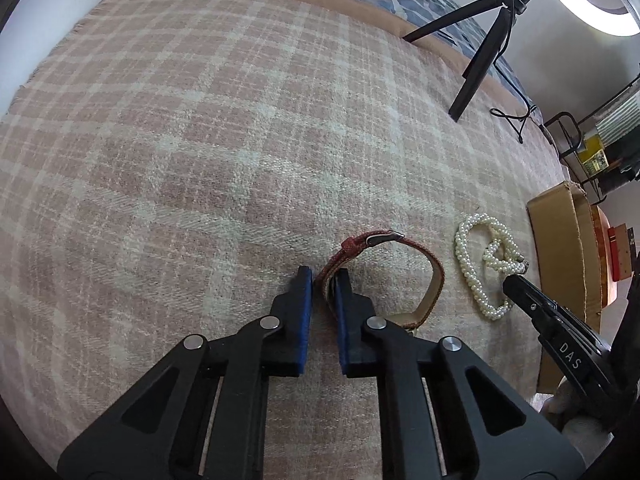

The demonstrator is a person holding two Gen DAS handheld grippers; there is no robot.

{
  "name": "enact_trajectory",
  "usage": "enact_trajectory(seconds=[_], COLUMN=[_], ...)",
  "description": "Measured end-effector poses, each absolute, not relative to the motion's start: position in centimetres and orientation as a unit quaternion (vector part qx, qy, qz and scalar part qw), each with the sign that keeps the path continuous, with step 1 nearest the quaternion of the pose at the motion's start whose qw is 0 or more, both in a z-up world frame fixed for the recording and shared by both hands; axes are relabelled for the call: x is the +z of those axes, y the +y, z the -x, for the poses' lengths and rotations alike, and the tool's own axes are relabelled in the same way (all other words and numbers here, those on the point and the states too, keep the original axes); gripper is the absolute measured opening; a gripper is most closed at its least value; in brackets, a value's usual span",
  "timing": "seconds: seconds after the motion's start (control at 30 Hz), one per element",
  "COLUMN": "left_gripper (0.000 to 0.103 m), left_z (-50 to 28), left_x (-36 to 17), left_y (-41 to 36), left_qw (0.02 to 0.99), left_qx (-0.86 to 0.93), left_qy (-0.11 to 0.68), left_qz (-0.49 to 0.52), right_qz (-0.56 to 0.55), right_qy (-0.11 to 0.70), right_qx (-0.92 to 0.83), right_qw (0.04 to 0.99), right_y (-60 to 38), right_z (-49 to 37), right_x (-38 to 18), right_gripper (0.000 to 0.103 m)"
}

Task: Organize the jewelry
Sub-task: 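Close left tool on brown watch strap while right tool grasps pearl necklace, then carry watch in left tool while right tool lifts pearl necklace into box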

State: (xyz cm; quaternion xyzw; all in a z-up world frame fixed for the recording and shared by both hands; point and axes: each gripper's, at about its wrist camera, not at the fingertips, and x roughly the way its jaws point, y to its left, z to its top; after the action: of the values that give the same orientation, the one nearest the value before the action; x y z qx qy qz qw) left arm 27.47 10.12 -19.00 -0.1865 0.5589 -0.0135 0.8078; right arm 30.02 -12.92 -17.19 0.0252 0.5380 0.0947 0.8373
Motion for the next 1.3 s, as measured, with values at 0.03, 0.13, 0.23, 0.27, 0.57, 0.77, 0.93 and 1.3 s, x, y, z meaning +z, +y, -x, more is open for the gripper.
enact_trajectory(seconds=[0.03,0.13,0.23,0.27,0.57,0.77,0.93,1.3], left_gripper=[0.009,0.009,0.009,0.009,0.009,0.009,0.009,0.009], left_z=[-27.4,-27.0,-26.6,-26.6,-26.0,-25.6,-25.4,-24.3], left_x=[-18.9,-18.5,-17.9,-17.7,-15.9,-14.8,-13.7,-10.9], left_y=[10.2,10.4,10.6,10.4,10.0,9.7,9.4,8.2], left_qw=[0.809,0.811,0.814,0.815,0.829,0.835,0.839,0.85], left_qx=[-0.014,-0.014,-0.014,-0.014,-0.021,-0.028,-0.039,-0.066], left_qy=[0.558,0.554,0.549,0.548,0.529,0.52,0.51,0.489], left_qz=[0.186,0.187,0.188,0.187,0.181,0.18,0.184,0.183], right_qz=[-0.025,-0.021,-0.021,-0.022,-0.019,-0.031,-0.039,-0.042], right_qy=[0.534,0.522,0.512,0.509,0.482,0.473,0.446,0.398], right_qx=[0.096,0.103,0.109,0.112,0.131,0.136,0.153,0.18], right_qw=[0.839,0.846,0.852,0.853,0.866,0.87,0.881,0.899], right_y=[-12.9,-12.7,-12.7,-12.7,-12.9,-13.5,-13.4,-13.5], right_z=[-29.9,-29.4,-29.0,-28.8,-27.5,-27.2,-26.4,-24.7], right_x=[-16.8,-15.8,-14.8,-14.5,-12.0,-11.3,-9.1,-5.2], right_gripper=[0.006,0.006,0.006,0.006,0.001,0.001,0.001,0.001])
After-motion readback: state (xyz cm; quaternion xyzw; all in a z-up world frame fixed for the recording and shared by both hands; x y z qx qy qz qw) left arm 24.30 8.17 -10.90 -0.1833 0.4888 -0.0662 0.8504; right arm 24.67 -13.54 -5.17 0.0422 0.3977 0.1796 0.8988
